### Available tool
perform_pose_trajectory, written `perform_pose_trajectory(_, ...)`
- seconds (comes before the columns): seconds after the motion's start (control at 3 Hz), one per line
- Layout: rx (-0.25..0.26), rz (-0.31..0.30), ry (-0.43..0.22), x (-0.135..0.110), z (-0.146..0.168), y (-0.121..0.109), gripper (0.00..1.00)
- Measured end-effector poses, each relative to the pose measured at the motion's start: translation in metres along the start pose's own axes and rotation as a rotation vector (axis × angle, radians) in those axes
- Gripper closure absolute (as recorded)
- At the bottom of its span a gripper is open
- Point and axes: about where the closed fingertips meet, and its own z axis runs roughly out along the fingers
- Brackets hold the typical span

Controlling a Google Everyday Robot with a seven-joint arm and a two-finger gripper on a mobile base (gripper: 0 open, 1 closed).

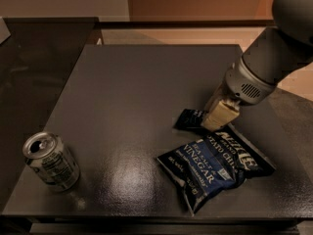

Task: Move rxbar blueberry near blue chip bag

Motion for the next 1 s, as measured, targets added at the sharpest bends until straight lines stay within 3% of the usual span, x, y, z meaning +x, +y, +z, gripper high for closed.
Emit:
perform_pose_trajectory(0.33, 0.0, -0.014, 0.007, -0.0024, 0.0045, 0.0013, 0.13)
perform_pose_trajectory(0.67, 0.001, -0.016, 0.008, -0.0032, 0.0046, 0.0019, 0.0)
perform_pose_trajectory(1.0, 0.001, -0.016, 0.008, -0.0032, 0.0046, 0.002, 0.0)
